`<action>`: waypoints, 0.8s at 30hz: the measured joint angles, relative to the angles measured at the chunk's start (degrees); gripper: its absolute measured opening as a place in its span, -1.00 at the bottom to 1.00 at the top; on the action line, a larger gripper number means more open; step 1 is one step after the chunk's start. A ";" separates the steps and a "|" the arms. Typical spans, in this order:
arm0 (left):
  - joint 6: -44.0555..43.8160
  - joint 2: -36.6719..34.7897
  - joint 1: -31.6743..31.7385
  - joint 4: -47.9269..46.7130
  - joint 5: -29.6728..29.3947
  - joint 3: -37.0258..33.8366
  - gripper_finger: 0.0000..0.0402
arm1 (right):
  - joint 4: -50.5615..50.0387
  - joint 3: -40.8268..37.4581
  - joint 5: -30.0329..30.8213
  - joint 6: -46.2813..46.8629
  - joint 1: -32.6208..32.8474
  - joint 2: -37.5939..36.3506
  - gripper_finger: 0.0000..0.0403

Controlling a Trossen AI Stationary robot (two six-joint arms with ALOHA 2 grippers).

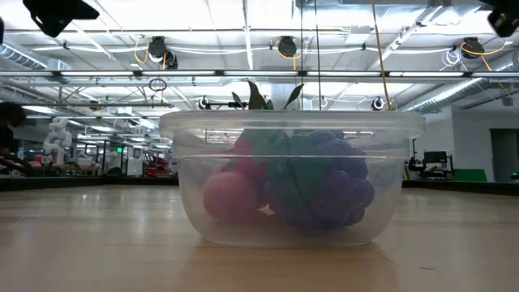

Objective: Pick and placing Produce into tupperware
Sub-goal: Return to Home Position

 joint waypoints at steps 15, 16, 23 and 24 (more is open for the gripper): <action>11.49 4.19 5.62 34.75 8.76 -15.85 0.01 | 35.93 -26.63 -10.37 2.43 -0.06 -0.03 -0.10; 11.88 4.82 6.65 36.21 9.23 -16.70 0.01 | 37.55 -28.24 -10.39 3.07 -0.06 -0.01 -0.10; 16.55 11.01 15.01 45.57 13.41 -18.82 0.01 | 50.34 -37.14 -10.41 4.08 -0.06 -0.01 -0.10; 18.00 11.83 16.23 46.99 15.36 -18.82 0.01 | 50.71 -37.70 -10.43 3.79 -0.06 0.07 -0.10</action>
